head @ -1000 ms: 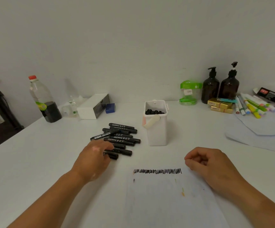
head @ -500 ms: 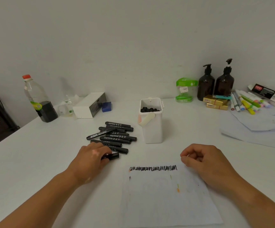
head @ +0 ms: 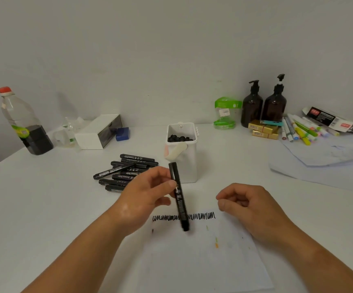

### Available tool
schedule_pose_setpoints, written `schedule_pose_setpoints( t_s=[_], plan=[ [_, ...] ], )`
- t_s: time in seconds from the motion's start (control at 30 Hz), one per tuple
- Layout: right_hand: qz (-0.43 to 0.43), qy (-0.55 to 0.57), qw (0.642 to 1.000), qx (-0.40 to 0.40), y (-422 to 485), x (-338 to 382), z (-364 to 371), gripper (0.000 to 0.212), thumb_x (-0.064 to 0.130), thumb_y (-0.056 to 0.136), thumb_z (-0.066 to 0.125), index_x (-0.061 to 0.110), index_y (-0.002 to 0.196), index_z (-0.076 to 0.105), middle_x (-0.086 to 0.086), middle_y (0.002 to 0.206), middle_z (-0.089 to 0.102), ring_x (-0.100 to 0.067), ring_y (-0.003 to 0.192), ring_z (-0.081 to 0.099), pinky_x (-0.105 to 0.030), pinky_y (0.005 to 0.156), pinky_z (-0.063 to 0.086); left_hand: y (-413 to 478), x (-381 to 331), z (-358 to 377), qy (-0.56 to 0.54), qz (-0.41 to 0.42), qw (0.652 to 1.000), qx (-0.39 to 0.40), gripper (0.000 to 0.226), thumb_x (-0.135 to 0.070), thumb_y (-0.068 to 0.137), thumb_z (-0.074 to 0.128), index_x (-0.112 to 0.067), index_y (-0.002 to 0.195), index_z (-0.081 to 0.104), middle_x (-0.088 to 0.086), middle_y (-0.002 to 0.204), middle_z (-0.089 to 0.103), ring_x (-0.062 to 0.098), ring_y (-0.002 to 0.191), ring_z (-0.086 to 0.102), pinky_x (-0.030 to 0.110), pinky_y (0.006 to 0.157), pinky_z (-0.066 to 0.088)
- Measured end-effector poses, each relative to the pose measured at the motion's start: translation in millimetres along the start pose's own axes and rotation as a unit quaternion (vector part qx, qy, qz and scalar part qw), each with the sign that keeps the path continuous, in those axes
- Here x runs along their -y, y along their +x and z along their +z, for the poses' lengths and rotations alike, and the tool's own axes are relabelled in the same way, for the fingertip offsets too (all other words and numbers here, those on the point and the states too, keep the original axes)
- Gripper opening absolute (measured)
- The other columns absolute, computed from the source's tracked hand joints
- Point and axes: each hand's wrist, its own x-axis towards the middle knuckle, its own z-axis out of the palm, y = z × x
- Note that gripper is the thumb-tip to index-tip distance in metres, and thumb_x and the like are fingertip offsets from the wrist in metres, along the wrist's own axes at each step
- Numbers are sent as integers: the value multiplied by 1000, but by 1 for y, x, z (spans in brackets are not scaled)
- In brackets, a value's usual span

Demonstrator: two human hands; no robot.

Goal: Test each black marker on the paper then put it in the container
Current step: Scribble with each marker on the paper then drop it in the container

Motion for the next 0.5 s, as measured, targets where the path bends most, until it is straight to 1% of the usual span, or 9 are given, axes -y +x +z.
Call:
schedule_pose_setpoints(
  t_s=[0.07,0.13,0.2,0.27,0.3,0.37,0.43,0.5],
  plan=[
    [-7,4,1000,20,-1,3,0,30,62,72,67,47,98,72,19,89,75,-16,81,67,-30,79,56,7,5,14,-66,-9,998,17,28,-6,90,64,6,115,58,16,96,67,24,84,64,33,71,51],
    [-9,-2,999,49,-1,6,1,37,67,70,65,50,102,68,21,94,75,-14,78,64,-26,76,53,12,10,23,-111,-9,993,25,36,-7,87,65,8,117,55,18,99,67,26,86,65,32,72,53],
    [-8,-8,998,69,-1,7,2,37,64,70,68,48,103,66,21,94,76,-19,75,60,-25,70,51,15,15,26,-129,-6,991,31,34,-4,88,65,9,118,54,19,103,67,28,90,66,33,75,55],
    [-5,-6,997,76,-1,8,3,28,54,76,73,46,102,66,18,89,77,-23,72,57,-24,65,48,15,22,24,-137,-8,990,38,28,1,91,62,7,117,54,19,104,68,30,93,66,34,79,56],
    [-3,-4,997,71,0,9,3,23,48,79,74,46,100,67,17,86,77,-22,71,56,-23,64,47,14,26,22,-145,-10,989,38,26,3,90,63,4,115,55,19,102,68,31,93,67,36,80,57],
    [-4,-4,999,41,1,8,2,18,43,80,76,47,96,70,18,80,75,-22,72,58,-25,66,47,12,30,18,-153,-11,988,32,32,5,84,66,-3,113,55,18,98,69,32,92,69,37,83,58],
    [-1,2,1000,1,2,7,-1,17,36,82,81,46,93,73,16,80,74,-20,78,60,-28,72,49,9,32,14,-106,2,994,31,40,1,79,68,-10,117,58,15,101,71,32,94,71,37,84,57],
    [1,19,999,-27,2,7,-3,18,27,85,82,43,91,76,10,83,75,-20,80,62,-31,77,51,6,32,13,11,31,999,27,40,-6,78,72,-23,114,64,6,102,73,27,97,71,34,84,57]
  ],
)
